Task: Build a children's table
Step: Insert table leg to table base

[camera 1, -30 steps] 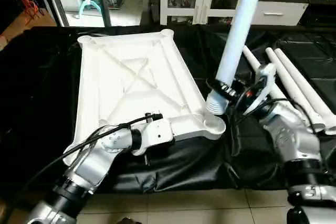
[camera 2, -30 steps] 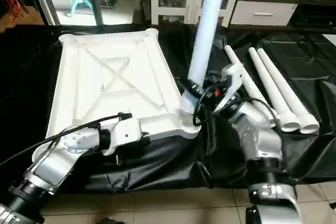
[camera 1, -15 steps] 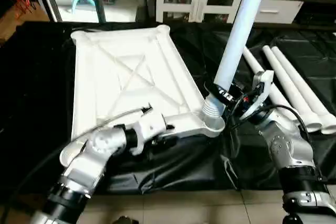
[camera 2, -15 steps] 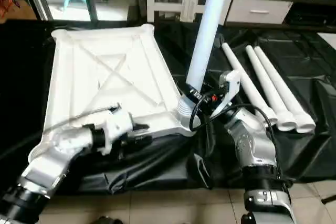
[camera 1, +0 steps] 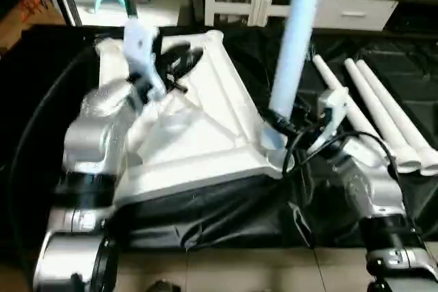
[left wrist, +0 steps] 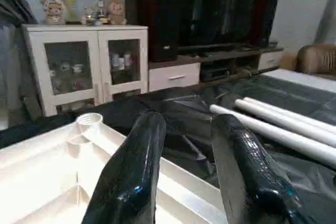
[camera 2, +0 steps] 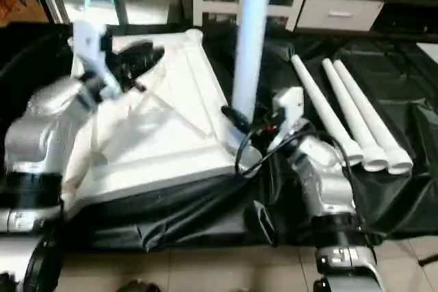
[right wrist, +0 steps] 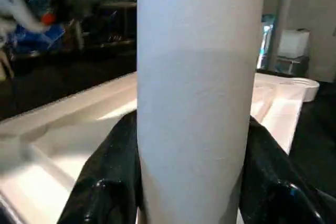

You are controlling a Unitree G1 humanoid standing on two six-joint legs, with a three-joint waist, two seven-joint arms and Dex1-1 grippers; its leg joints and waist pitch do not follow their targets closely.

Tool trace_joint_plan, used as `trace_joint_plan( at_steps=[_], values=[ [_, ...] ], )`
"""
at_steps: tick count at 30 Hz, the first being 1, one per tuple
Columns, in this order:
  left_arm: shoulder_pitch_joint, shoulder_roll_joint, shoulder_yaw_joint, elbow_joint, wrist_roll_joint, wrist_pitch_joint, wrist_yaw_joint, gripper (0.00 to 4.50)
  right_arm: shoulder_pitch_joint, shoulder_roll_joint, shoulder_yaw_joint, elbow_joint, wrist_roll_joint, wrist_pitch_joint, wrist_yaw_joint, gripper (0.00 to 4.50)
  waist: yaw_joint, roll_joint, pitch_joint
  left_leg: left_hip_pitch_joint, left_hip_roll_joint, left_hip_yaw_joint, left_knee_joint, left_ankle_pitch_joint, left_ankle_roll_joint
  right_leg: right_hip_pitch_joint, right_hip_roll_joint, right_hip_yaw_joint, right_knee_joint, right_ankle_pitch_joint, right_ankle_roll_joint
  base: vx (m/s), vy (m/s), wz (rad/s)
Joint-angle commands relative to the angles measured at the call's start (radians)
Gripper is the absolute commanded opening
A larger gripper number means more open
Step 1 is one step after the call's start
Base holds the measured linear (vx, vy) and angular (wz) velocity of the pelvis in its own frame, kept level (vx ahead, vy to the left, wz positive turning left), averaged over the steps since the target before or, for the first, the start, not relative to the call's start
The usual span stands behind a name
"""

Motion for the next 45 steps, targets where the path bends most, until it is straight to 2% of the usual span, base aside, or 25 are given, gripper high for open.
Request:
trace_joint_plan(
  at_steps=[1, 3, 6, 7, 10, 12, 16, 18, 26, 28, 30, 31, 32, 33, 34, 36, 37, 39, 40, 41, 42, 43, 44, 45],
  values=[
    [-0.044, -0.028, -0.033, -0.014, 0.011, 0.038, 0.019, 1.7, 0.003, -0.026, 0.037, -0.002, -0.071, -0.056, -0.005, 1.86, 0.0, 0.0, -0.078, 0.05, 0.05, -0.028, -0.059, -0.012, 0.072, 0.032, -0.036, 0.013, -0.041, 0.173, -0.278, 0.0, 0.0, 0.0],
    [-0.077, -0.047, -0.052, -0.038, -0.002, 0.062, 0.03, 1.7, 0.003, -0.038, 0.063, 0.019, -0.129, -0.095, -0.022, 1.86, 0.004, 0.0, -0.078, 0.052, 0.049, -0.027, -0.058, -0.017, 0.068, 0.032, -0.036, 0.013, -0.042, 0.171, -0.284, 0.0, 0.0, 0.0],
    [-0.098, -0.052, -0.063, -0.068, -0.026, 0.086, 0.025, 1.7, -0.005, -0.042, 0.067, 0.036, -0.154, -0.109, -0.043, 1.86, 0.002, -0.005, -0.076, 0.045, 0.048, -0.028, -0.058, -0.042, 0.07, 0.036, -0.038, 0.015, -0.043, 0.148, -0.285, 0.0, 0.0, 0.0],
    [-0.098, -0.052, -0.063, -0.068, -0.026, 0.086, 0.025, 1.7, -0.005, -0.042, 0.067, 0.036, -0.154, -0.109, -0.043, 1.86, 0.001, -0.003, -0.075, 0.046, 0.048, -0.029, -0.058, -0.048, 0.069, 0.036, -0.038, 0.015, -0.044, 0.14, -0.287, 0.0, 0.0, 0.0],
    [-0.141, -0.054, -0.075, -0.191, -0.1, 0.162, -0.003, 1.7, -0.023, -0.057, 0.073, 0.073, -0.187, -0.125, -0.077, 1.86, 0.0, -0.005, -0.075, 0.046, 0.048, -0.027, -0.056, -0.049, 0.069, 0.036, -0.036, 0.015, -0.043, 0.138, -0.3, 0.0, 0.0, 0.0],
    [-0.148, -0.054, -0.075, -0.216, -0.115, 0.178, -0.01, 1.7, -0.026, -0.06, 0.074, 0.08, -0.191, -0.128, -0.081, 1.86, 0.0, -0.004, -0.075, 0.047, 0.05, -0.028, -0.056, -0.054, 0.067, 0.036, -0.037, 0.014, -0.042, 0.131, -0.302, 0.0, 0.0, 0.0],
    [-0.168, -0.046, -0.084, -0.338, -0.188, 0.262, -0.048, 1.7, -0.043, -0.064, 0.075, 0.125, -0.217, -0.157, -0.102, 1.86, -0.002, -0.01, -0.073, 0.045, 0.049, -0.027, -0.055, -0.065, 0.066, 0.036, -0.036, 0.015, -0.044, 0.098, -0.297, 0.0, 0.0, 0.0],
    [-0.167, -0.042, -0.092, -0.369, -0.213, 0.282, -0.056, 1.7, -0.049, -0.063, 0.076, 0.138, -0.224, -0.165, -0.107, 1.86, -0.003, -0.007, -0.074, 0.046, 0.049, -0.028, -0.055, -0.067, 0.059, 0.035, -0.033, 0.014, -0.043, 0.087, -0.296, 0.0, 0.0, 0.0],
    [-0.174, -0.053, -0.084, -0.407, -0.253, 0.315, -0.049, 1.7, -0.059, -0.062, 0.083, 0.165, -0.227, -0.19, -0.108, 1.86, -0.003, -0.007, -0.073, 0.047, 0.048, -0.027, -0.056, -0.08, 0.048, 0.034, -0.03, 0.014, -0.046, 0.076, -0.281, 0.0, 0.0, 0.0],
    [-0.171, -0.056, -0.073, -0.414, -0.26, 0.312, -0.035, 1.7, -0.064, -0.056, 0.071, 0.172, -0.21, -0.188, -0.105, 1.86, -0.004, -0.007, -0.074, 0.046, 0.047, -0.027, -0.055, -0.079, 0.048, 0.036, -0.031, 0.014, -0.045, 0.078, -0.279, 0.0, 0.0, 0.0],
    [-0.156, -0.039, -0.059, -0.382, -0.223, 0.285, -0.007, 1.7, -0.076, -0.031, 0.016, 0.16, -0.135, -0.128, -0.114, 1.86, -0.006, -0.002, -0.074, 0.046, 0.046, -0.028, -0.055, -0.087, 0.048, 0.036, -0.03, 0.015, -0.045, 0.08, -0.279, 0.0, 0.0, 0.0],
    [-0.116, 0.018, -0.085, -0.303, -0.121, 0.201, 0.0, 1.7, -0.095, -0.012, -0.051, 0.143, -0.034, -0.048, -0.117, 1.86, -0.007, 0.0, -0.074, 0.047, 0.046, -0.028, -0.056, -0.092, 0.05, 0.035, -0.03, 0.015, -0.048, 0.076, -0.278, 0.0, 0.0, 0.0],
    [-0.108, 0.03, -0.093, -0.288, -0.101, 0.184, -0.001, 1.7, -0.099, -0.01, -0.062, 0.14, -0.018, -0.036, -0.117, 1.86, -0.009, 0.0, -0.074, 0.046, 0.046, -0.03, -0.059, -0.116, 0.057, 0.035, -0.028, 0.015, -0.05, 0.046, -0.265, 0.0, 0.0, 0.0],
    [-0.068, 0.069, -0.127, -0.251, -0.048, 0.131, -0.021, 1.7, -0.111, -0.006, -0.097, 0.138, 0.032, -0.003, -0.119, 1.86, -0.011, -0.002, -0.073, 0.046, 0.046, -0.032, -0.061, -0.121, 0.053, 0.035, -0.027, 0.014, -0.052, 0.032, -0.257, 0.0, 0.0, 0.0],
    [-0.048, 0.085, -0.143, -0.239, -0.03, 0.11, -0.035, 1.7, -0.116, -0.005, -0.112, 0.14, 0.052, 0.009, -0.122, 1.86, -0.012, 0.002, -0.075, 0.048, 0.048, -0.033, -0.06, -0.118, 0.044, 0.034, -0.029, 0.014, -0.052, 0.023, -0.241, 0.0, 0.0, 0.0],
    [0.025, 0.137, -0.2, -0.203, 0.028, 0.037, -0.075, 1.7, -0.134, -0.013, -0.163, 0.159, 0.117, 0.045, -0.111, 1.86, -0.01, 0.005, -0.075, 0.05, 0.047, -0.032, -0.061, -0.112, 0.035, 0.032, -0.028, 0.014, -0.054, 0.021, -0.236, 0.0, 0.0, 0.0],
    [0.089, 0.159, -0.234, -0.184, 0.041, -0.006, -0.119, 1.7, -0.143, -0.041, -0.186, 0.19, 0.148, 0.073, -0.063, 1.86, -0.009, 0.012, -0.081, 0.054, 0.047, -0.03, -0.059, -0.087, 0.023, 0.029, -0.025, 0.012, -0.047, 0.061, -0.235, 0.0, 0.0, 0.0],
    [0.157, 0.179, -0.285, -0.17, 0.047, -0.037, -0.175, 2.04, -0.145, -0.085, -0.191, 0.232, 0.158, 0.098, 0.018, 1.86, -0.004, 0.009, -0.086, 0.055, 0.046, -0.028, -0.055, -0.057, 0.026, 0.031, -0.024, 0.009, -0.04, 0.12, -0.257, 0.0, 0.0, 0.0],
    [0.19, 0.197, -0.338, -0.161, 0.066, -0.062, -0.21, 2.04, -0.143, -0.111, -0.184, 0.252, 0.149, 0.107, 0.058, 1.86, 0.001, 0.011, -0.087, 0.054, 0.046, -0.026, -0.054, -0.043, 0.033, 0.029, -0.026, 0.008, -0.039, 0.138, -0.263, 0.0, 0.0, 0.0],
    [0.19, 0.197, -0.338, -0.161, 0.066, -0.062, -0.21, 2.04, -0.143, -0.111, -0.184, 0.252, 0.149, 0.107, 0.058, 1.86, 0.001, 0.01, -0.085, 0.053, 0.046, -0.026, -0.054, -0.043, 0.034, 0.029, -0.026, 0.008, -0.038, 0.139, -0.264, 0.0, 0.0, 0.0],
    [0.225, 0.215, -0.426, -0.132, 0.111, -0.114, -0.237, 2.08, -0.138, -0.148, -0.156, 0.276, 0.115, 0.11, 0.114, 1.86, 0.003, 0.003, -0.084, 0.051, 0.046, -0.026, -0.054, -0.051, 0.044, 0.031, -0.028, 0.007, -0.041, 0.122, -0.266, 0.0, 0.0, 0.0],
    [0.228, 0.213, -0.432, -0.126, 0.115, -0.122, -0.239, 2.18, -0.138, -0.15, -0.156, 0.275, 0.115, 0.112, 0.116, 1.86, 0.002, 0.002, -0.083, 0.048, 0.046, -0.025, -0.055, -0.057, 0.044, 0.032, -0.031, 0.009, -0.04, 0.114, -0.267, 0.0, 0.0, 0.0],
    [0.241, 0.191, -0.48, -0.068, 0.141, -0.192, -0.25, 2.43, -0.136, -0.159, -0.153, 0.268, 0.123, 0.133, 0.136, 1.86, 0.0, -0.004, -0.073, 0.047, 0.046, -0.023, -0.058, -0.078, 0.048, 0.027, -0.033, 0.012, -0.049, 0.076, -0.265, 0.0, 0.0, 0.0],
    [0.242, 0.176, -0.494, -0.039, 0.153, -0.223, -0.247, 2.43, -0.135, -0.162, -0.15, 0.267, 0.121, 0.139, 0.142, 1.86, -0.001, -0.002, -0.072, 0.047, 0.046, -0.023, -0.057, -0.093, 0.045, 0.028, -0.033, 0.013, -0.049, 0.055, -0.262, 0.0, 0.0, 0.0]
  ],
)
